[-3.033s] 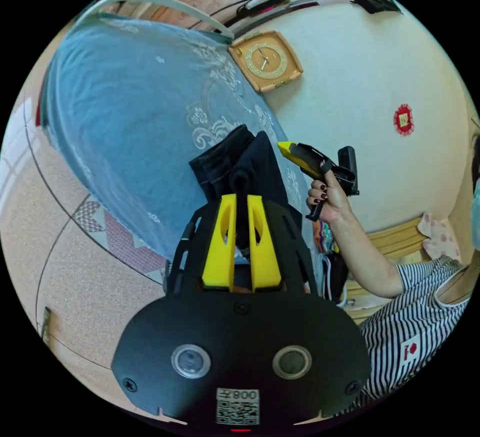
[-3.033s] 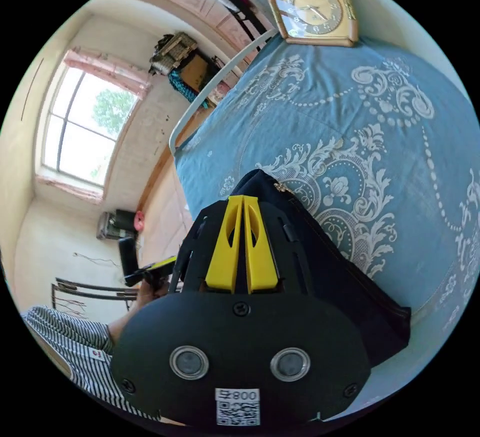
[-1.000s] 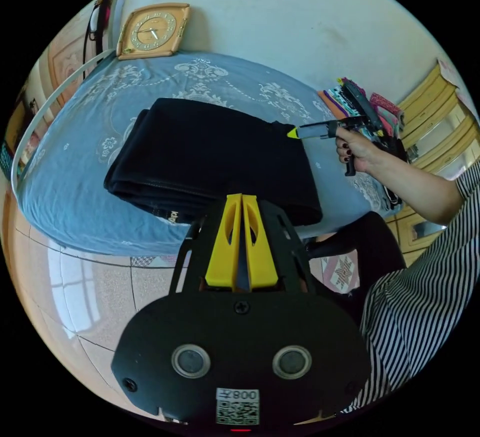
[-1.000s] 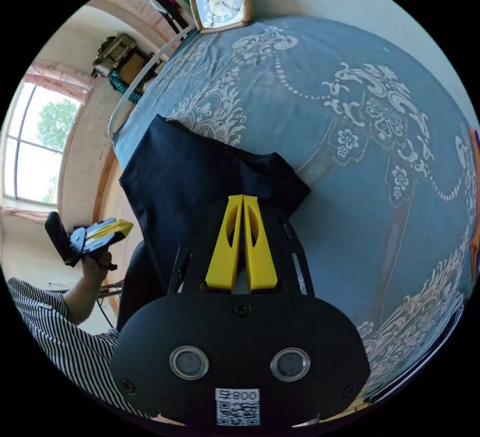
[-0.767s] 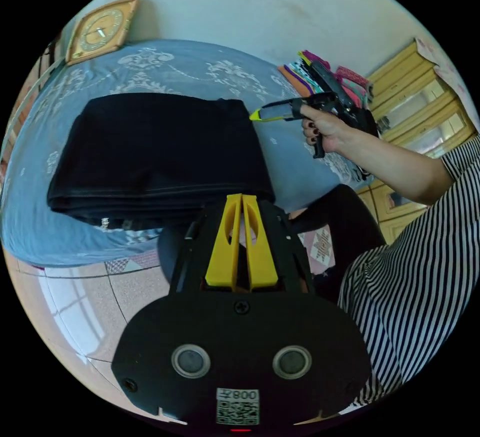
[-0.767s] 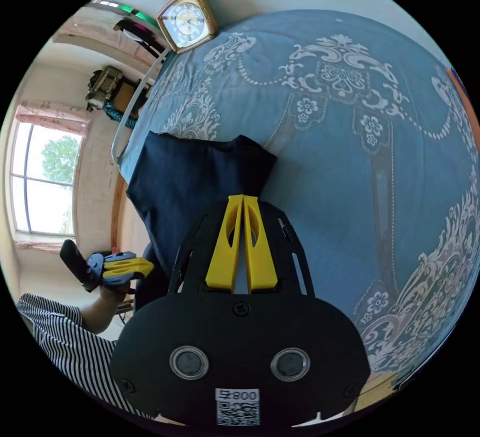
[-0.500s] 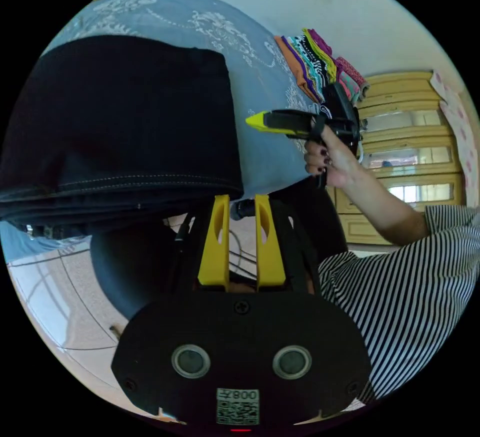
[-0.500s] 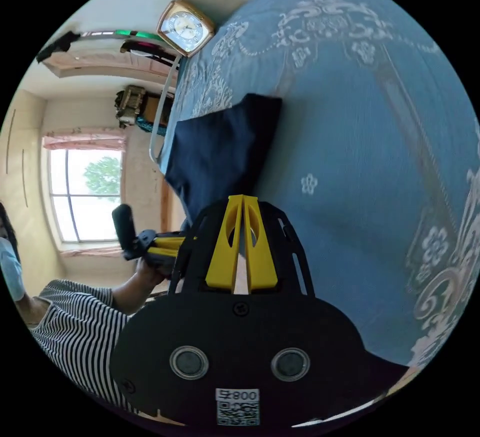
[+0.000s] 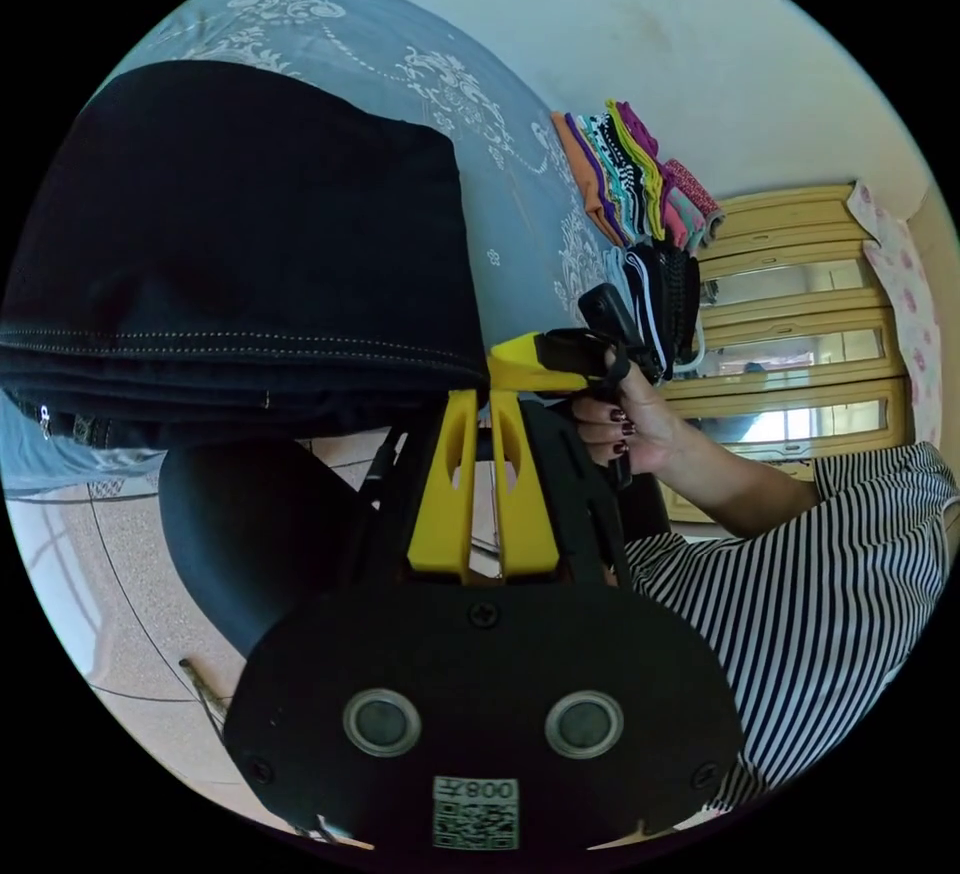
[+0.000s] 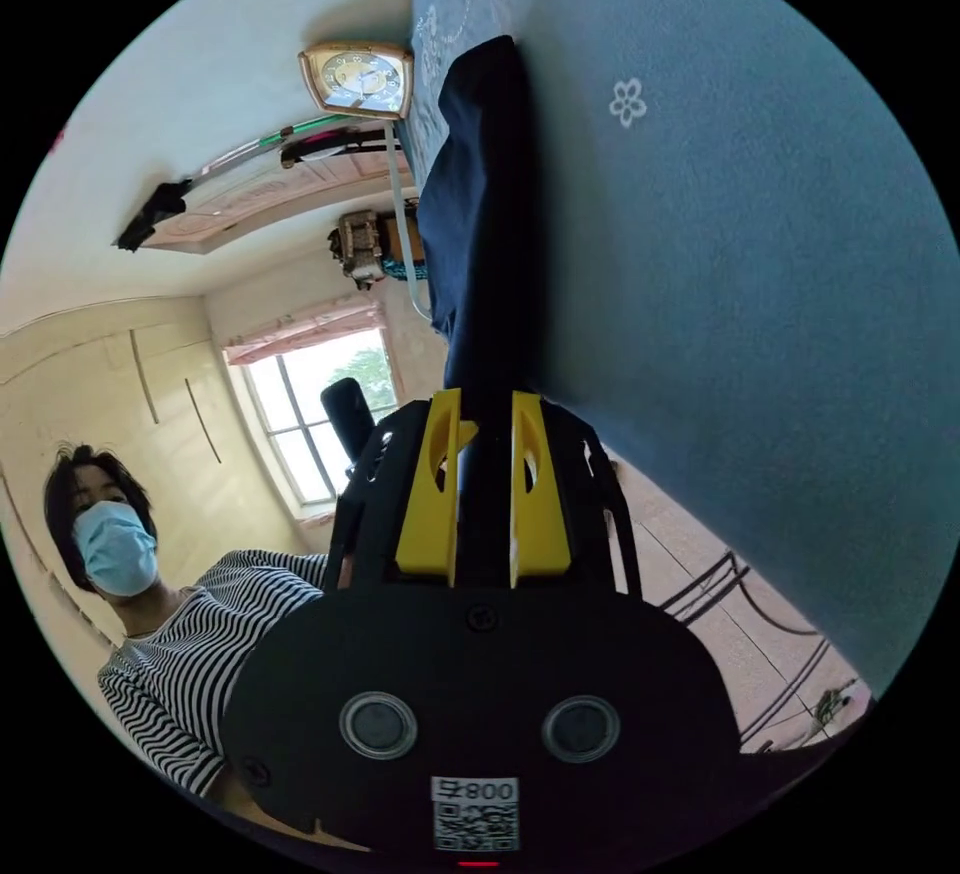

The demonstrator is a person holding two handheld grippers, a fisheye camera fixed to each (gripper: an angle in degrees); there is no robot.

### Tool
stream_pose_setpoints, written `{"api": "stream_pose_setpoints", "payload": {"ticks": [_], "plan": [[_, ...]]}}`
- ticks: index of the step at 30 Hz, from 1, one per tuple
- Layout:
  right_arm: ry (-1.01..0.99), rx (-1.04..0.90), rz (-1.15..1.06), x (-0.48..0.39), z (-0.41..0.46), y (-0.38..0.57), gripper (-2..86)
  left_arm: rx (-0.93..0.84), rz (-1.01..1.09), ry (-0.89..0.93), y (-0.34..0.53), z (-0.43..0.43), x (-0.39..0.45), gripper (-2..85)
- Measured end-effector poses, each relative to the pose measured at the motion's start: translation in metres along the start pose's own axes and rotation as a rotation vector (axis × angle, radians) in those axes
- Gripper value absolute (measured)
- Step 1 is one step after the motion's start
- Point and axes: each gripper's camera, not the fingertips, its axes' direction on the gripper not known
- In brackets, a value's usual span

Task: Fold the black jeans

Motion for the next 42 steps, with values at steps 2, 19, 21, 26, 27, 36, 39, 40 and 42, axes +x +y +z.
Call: {"api": "stream_pose_setpoints", "payload": {"ticks": [2, 19, 21, 26, 27, 36, 39, 40, 42], "plan": [[-0.009, 0.002, 0.008, 0.007, 0.001, 0.005, 8.8, 0.009, -0.004, 0.004, 0.003, -0.001, -0.005, 2.7], [-0.049, -0.001, 0.073, 0.053, -0.004, 0.052, 11.4, 0.055, 0.036, -0.010, 0.038, -0.013, -0.040, 2.3], [-0.056, -0.009, 0.073, 0.054, 0.001, 0.053, 11.0, 0.053, 0.041, -0.015, 0.043, -0.015, -0.043, 2.2], [-0.082, -0.002, 0.082, 0.060, -0.002, 0.060, 7.6, 0.056, 0.030, 0.037, 0.061, -0.029, -0.061, 1.4], [-0.053, -0.002, 0.084, 0.060, -0.004, 0.063, 7.1, 0.068, 0.025, 0.040, 0.065, -0.033, -0.064, 1.5], [-0.053, -0.013, 0.017, 0.030, -0.023, 0.073, 5.7, 0.504, -0.376, 0.088, 0.150, -0.135, -0.170, 8.9], [-0.062, -0.014, -0.004, 0.017, -0.031, 0.076, 5.5, 0.603, -0.527, 0.161, 0.171, -0.150, -0.208, 12.2], [-0.065, -0.017, -0.010, 0.013, -0.035, 0.077, 5.5, 0.633, -0.575, 0.200, 0.177, -0.153, -0.220, 12.8], [-0.063, -0.023, -0.018, 0.006, -0.041, 0.078, 5.5, 0.676, -0.609, 0.263, 0.183, -0.155, -0.233, 13.5]]}}
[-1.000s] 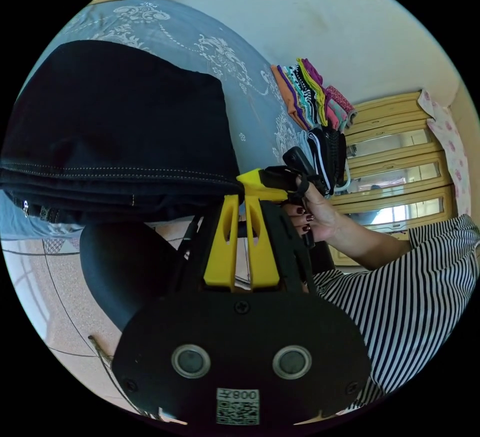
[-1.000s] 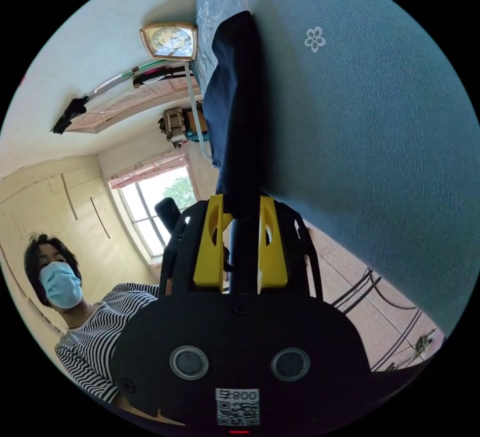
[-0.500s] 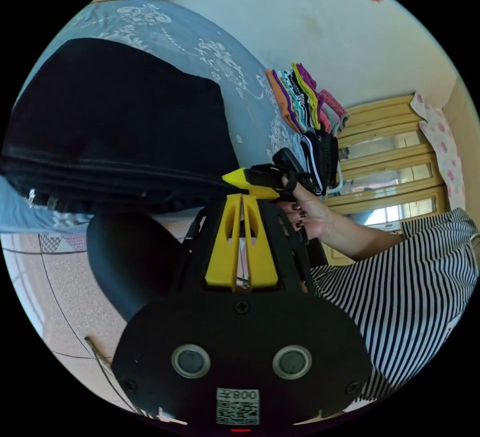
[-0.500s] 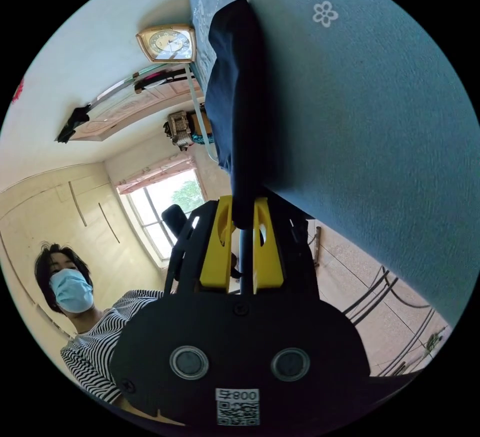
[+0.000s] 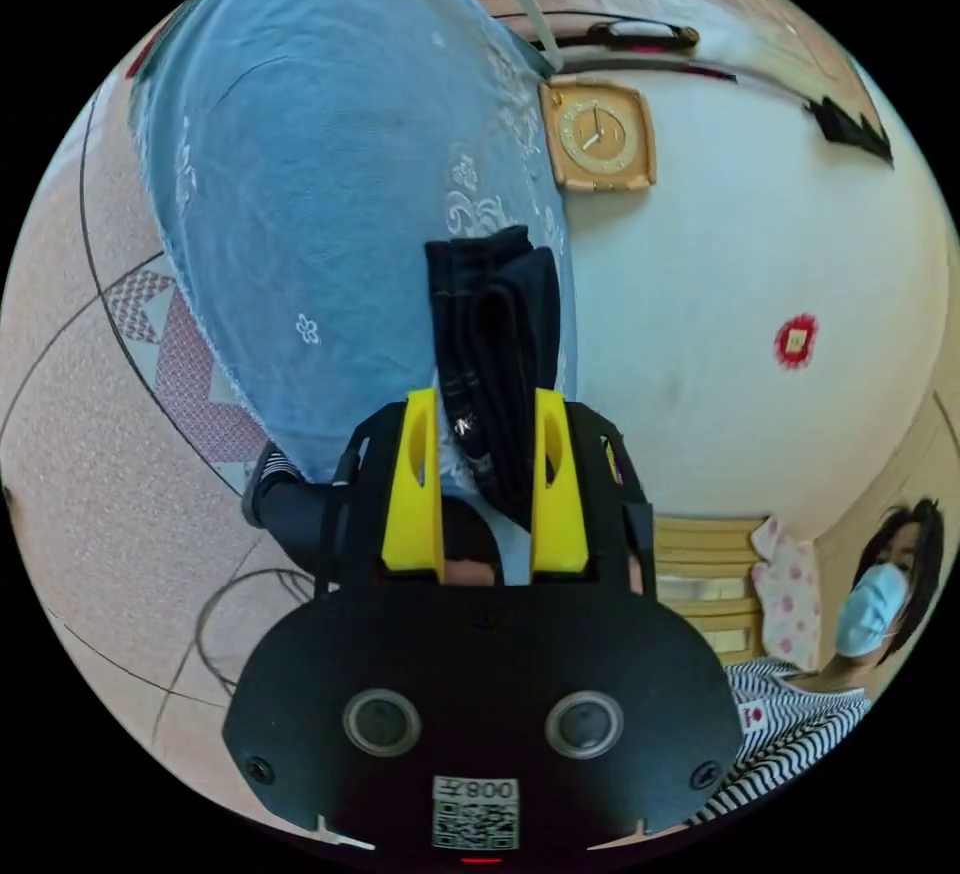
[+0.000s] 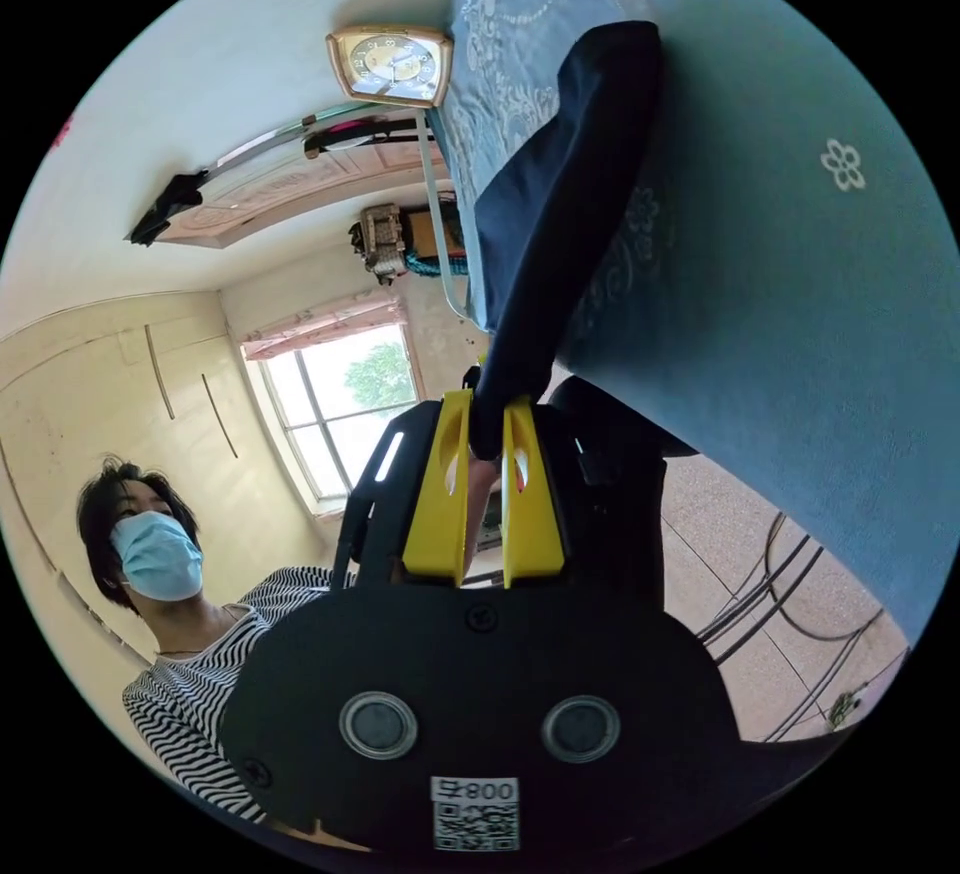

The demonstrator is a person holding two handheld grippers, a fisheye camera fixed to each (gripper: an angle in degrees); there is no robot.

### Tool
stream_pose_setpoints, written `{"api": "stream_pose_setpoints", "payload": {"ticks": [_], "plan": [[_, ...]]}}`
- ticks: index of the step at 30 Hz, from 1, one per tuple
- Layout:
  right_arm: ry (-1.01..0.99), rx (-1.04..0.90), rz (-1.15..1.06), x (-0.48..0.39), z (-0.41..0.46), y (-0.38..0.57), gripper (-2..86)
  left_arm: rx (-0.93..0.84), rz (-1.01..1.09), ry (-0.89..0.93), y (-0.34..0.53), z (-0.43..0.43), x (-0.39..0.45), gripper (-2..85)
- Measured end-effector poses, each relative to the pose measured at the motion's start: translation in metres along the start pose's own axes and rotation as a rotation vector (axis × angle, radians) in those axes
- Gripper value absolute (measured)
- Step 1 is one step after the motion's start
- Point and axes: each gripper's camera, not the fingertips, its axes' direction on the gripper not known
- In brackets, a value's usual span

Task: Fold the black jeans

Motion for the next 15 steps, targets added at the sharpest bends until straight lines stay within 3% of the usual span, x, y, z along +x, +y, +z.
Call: {"api": "stream_pose_setpoints", "payload": {"ticks": [8, 15], "plan": [[0.001, -0.013, -0.017, -0.014, -0.035, 0.010, 5.5, 0.108, -0.115, 0.162, -0.018, -0.023, -0.005, 14.1], [-0.015, -0.007, 0.005, -0.007, -0.081, 0.030, 5.5, 0.061, -0.080, 0.135, -0.040, -0.029, 0.041, 13.6]]}}
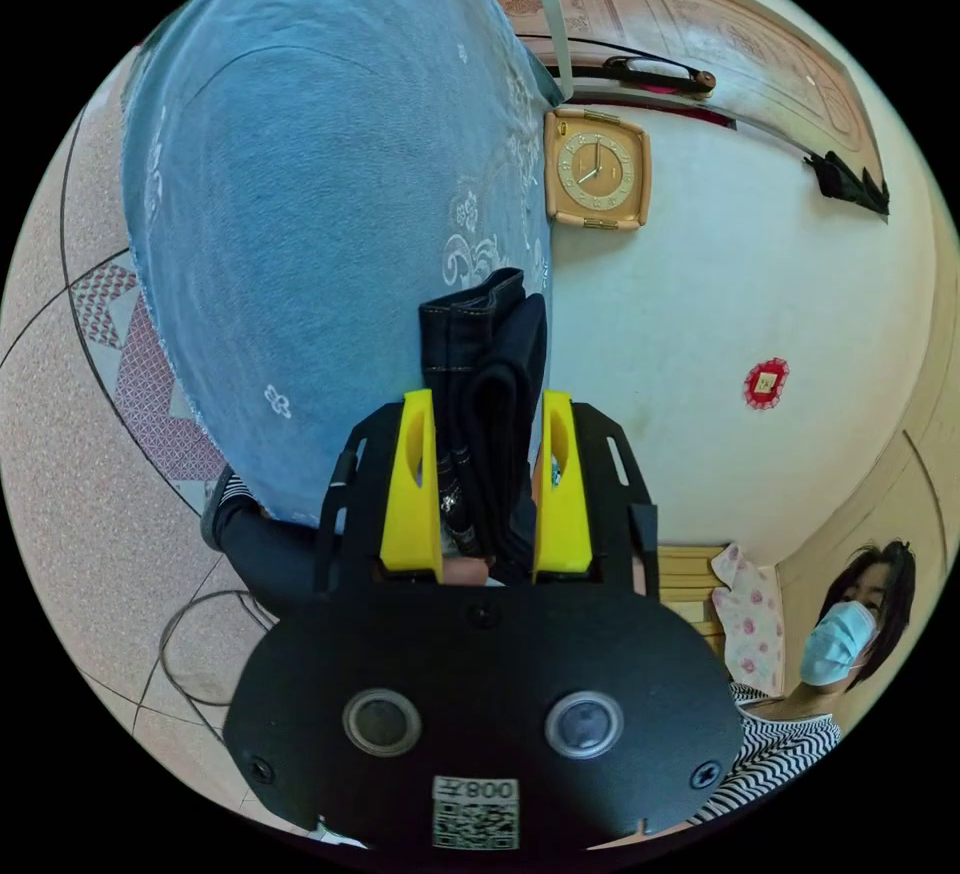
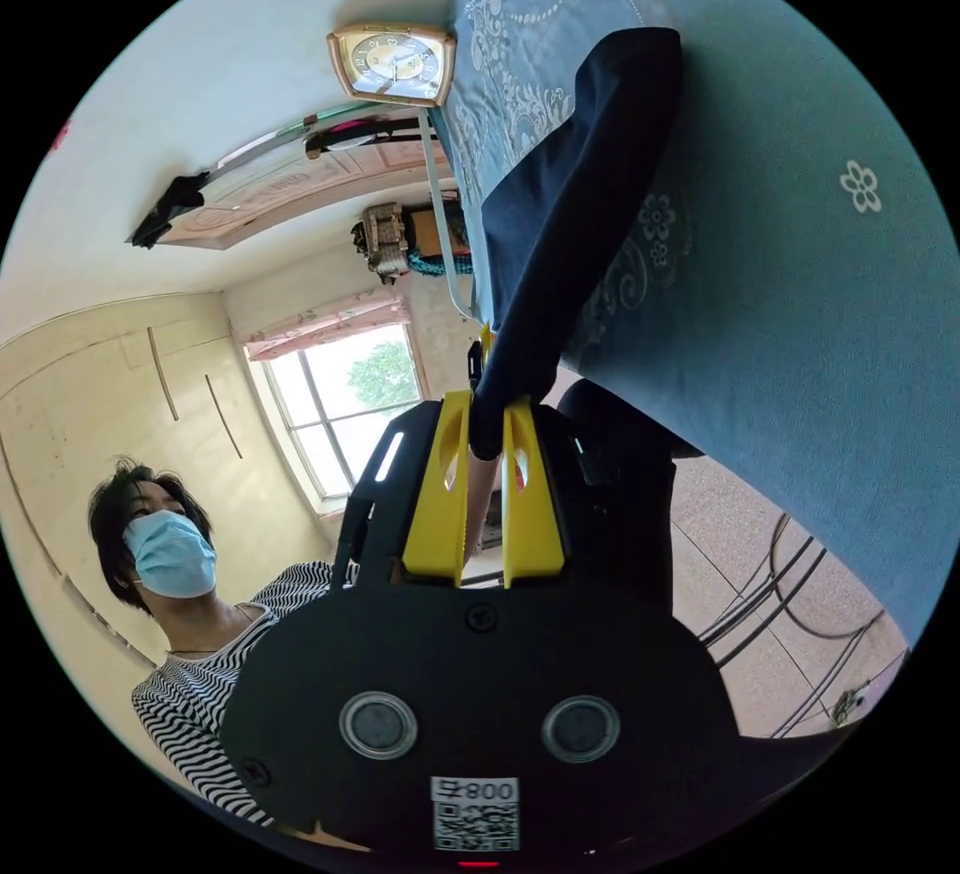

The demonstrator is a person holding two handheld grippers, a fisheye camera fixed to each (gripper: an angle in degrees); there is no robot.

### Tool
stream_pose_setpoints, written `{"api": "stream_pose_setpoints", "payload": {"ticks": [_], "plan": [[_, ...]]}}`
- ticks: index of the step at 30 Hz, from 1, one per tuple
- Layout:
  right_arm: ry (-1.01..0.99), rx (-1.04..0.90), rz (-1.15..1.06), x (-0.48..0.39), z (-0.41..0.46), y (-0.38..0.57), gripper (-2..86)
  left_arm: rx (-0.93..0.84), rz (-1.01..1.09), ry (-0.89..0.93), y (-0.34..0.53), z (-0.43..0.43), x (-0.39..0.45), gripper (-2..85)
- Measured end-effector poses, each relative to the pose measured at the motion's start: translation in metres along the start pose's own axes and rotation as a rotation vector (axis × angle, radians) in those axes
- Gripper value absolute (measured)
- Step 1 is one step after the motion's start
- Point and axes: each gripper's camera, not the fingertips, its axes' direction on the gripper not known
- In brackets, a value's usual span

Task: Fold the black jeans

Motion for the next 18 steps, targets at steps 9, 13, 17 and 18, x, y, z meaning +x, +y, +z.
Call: {"api": "stream_pose_setpoints", "payload": {"ticks": [9, 13, 17, 18], "plan": [[0.091, -0.034, -0.015, 0.003, -0.073, 0.033, 5.2, -0.045, 0.039, -0.118, -0.011, 0.001, 0.093, 7.6], [0.058, -0.007, -0.033, -0.003, -0.123, 0.056, 4.8, -0.019, 0.121, -0.136, -0.006, 0.001, 0.170, 7.0], [0.037, 0.019, -0.102, -0.025, -0.177, 0.079, 3.8, -0.028, 0.215, -0.113, 0.000, 0.004, 0.261, 6.9], [0.026, 0.031, -0.127, -0.033, -0.198, 0.090, 3.4, -0.031, 0.228, -0.109, 0.001, 0.005, 0.275, 6.9]]}}
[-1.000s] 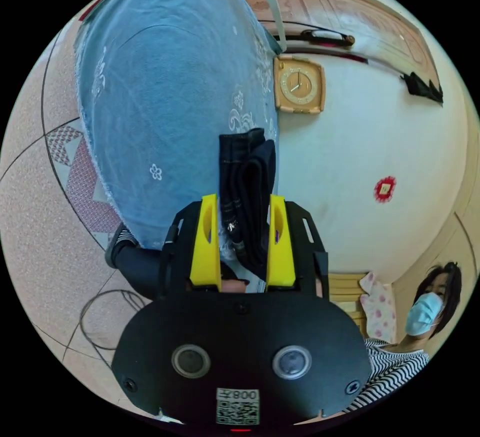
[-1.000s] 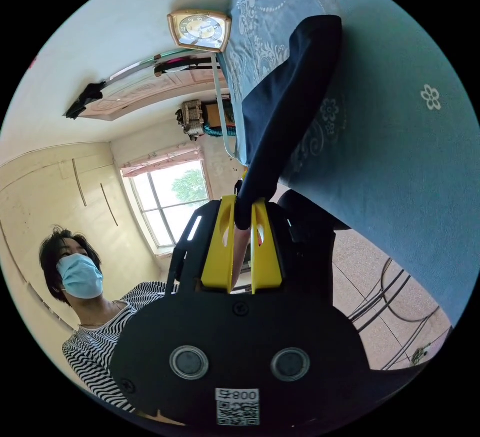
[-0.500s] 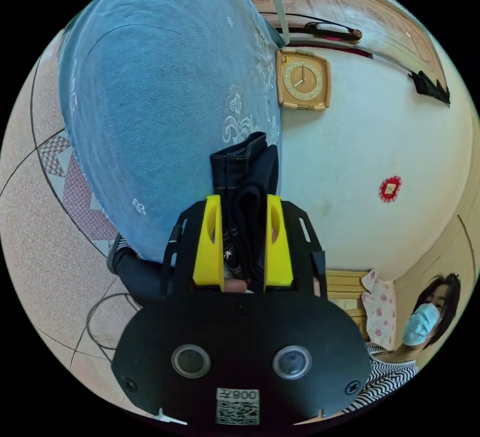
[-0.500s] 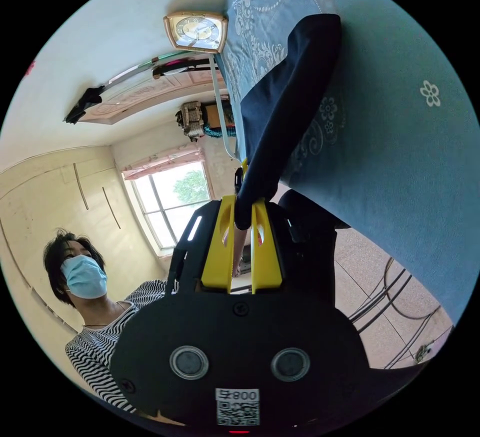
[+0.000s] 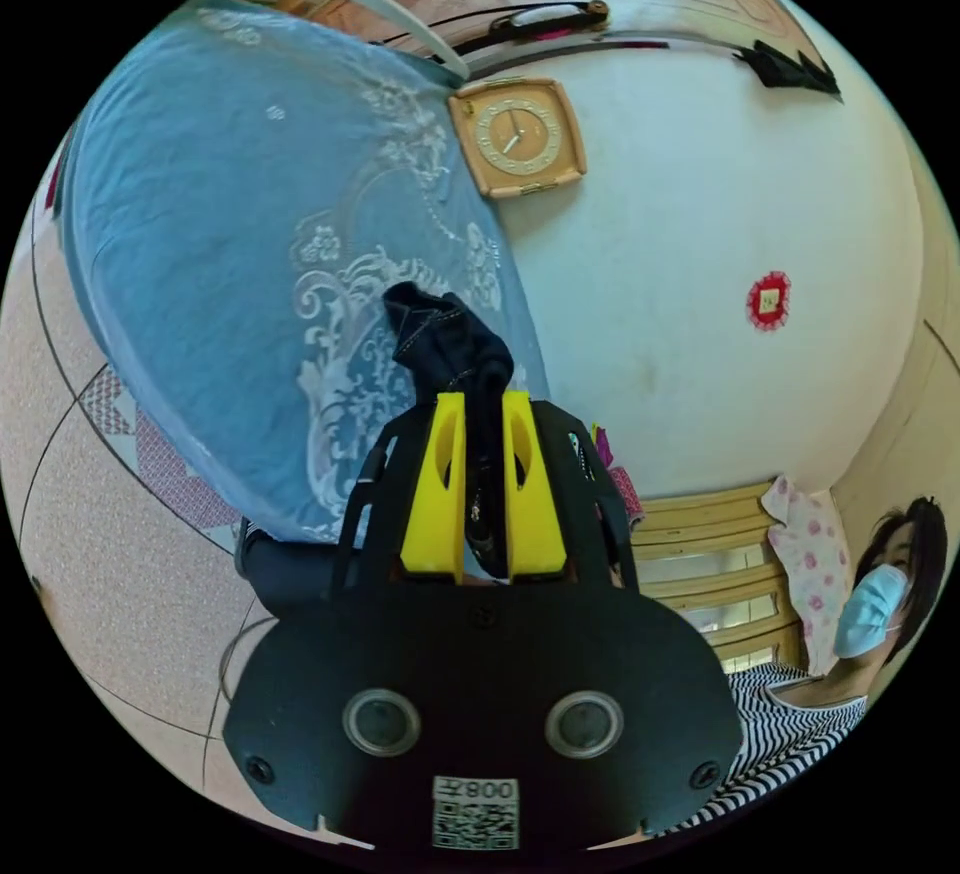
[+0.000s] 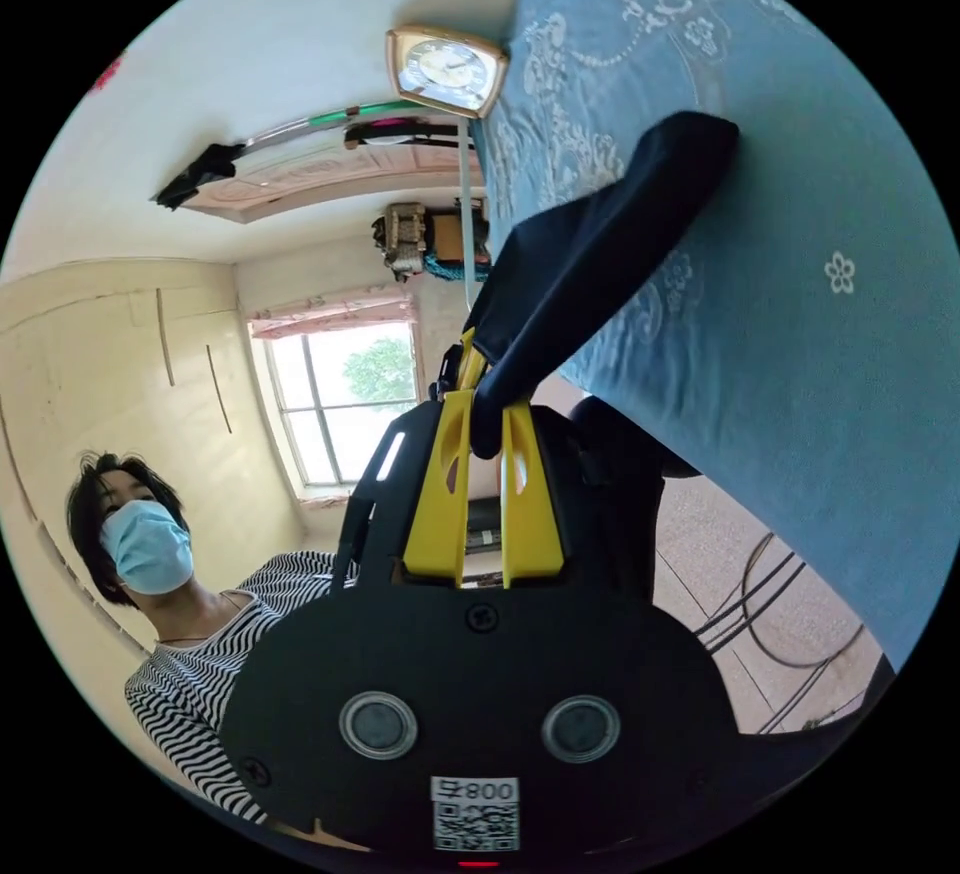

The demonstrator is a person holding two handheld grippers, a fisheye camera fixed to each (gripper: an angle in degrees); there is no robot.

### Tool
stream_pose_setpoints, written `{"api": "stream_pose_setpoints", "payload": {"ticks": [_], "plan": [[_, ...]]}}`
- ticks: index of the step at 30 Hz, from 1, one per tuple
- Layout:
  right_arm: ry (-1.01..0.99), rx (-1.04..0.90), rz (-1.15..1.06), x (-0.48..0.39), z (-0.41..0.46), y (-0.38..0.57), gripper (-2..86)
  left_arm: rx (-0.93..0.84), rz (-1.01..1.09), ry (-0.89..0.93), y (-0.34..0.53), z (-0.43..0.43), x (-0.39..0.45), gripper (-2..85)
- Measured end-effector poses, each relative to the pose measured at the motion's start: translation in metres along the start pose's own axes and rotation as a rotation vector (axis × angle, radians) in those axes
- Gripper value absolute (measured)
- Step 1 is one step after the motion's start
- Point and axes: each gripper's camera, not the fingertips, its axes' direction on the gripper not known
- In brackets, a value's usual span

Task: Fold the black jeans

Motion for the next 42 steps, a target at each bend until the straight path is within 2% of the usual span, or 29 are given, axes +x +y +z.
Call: {"api": "stream_pose_setpoints", "payload": {"ticks": [6, 12, 18, 20, 22, 28, 30, 33, 35, 37, 40, 42], "plan": [[-0.080, 0.093, -0.097, -0.034, -0.118, 0.067, 2.6, -0.054, 0.110, 0.037, -0.012, 0.006, 0.139, 6.9], [-0.135, 0.275, -0.134, -0.041, -0.274, 0.162, 1.8, -0.219, 0.216, 0.052, -0.022, 0.063, 0.295, 6.8], [-0.110, 0.558, -0.266, -0.075, -0.481, 0.280, 1.5, -0.417, 0.410, 0.173, -0.018, 0.178, 0.501, 6.7], [-0.073, 0.662, -0.327, -0.093, -0.549, 0.323, 1.6, -0.500, 0.495, 0.259, -0.006, 0.234, 0.594, 6.7], [-0.010, 0.807, -0.405, -0.116, -0.633, 0.385, 1.7, -0.565, 0.547, 0.335, 0.008, 0.279, 0.664, 6.7], [0.178, 1.101, -0.470, -0.133, -0.786, 0.536, 2.2, -0.803, 0.663, 0.509, 0.079, 0.419, 0.863, 6.8], [0.211, 1.156, -0.435, -0.114, -0.817, 0.567, 2.3, -0.867, 0.718, 0.487, 0.104, 0.455, 0.906, 6.9], [0.210, 1.210, -0.264, -0.048, -0.855, 0.598, 2.6, -0.995, 0.748, 0.345, 0.144, 0.518, 0.948, 6.9], [0.228, 1.216, -0.103, 0.001, -0.868, 0.606, 3.1, -1.122, 0.754, 0.142, 0.169, 0.561, 0.964, 6.9], [0.157, 1.135, 0.056, 0.061, -0.878, 0.602, 3.7, -1.148, 0.798, 0.028, 0.179, 0.575, 0.980, 7.0], [0.062, 1.134, 0.029, 0.086, -0.892, 0.605, 4.4, -1.143, 0.688, 0.121, 0.169, 0.579, 1.017, 7.1], [0.062, 1.128, 0.032, 0.092, -0.907, 0.607, 4.9, -1.153, 0.740, 0.106, 0.170, 0.580, 1.049, 7.2]]}}
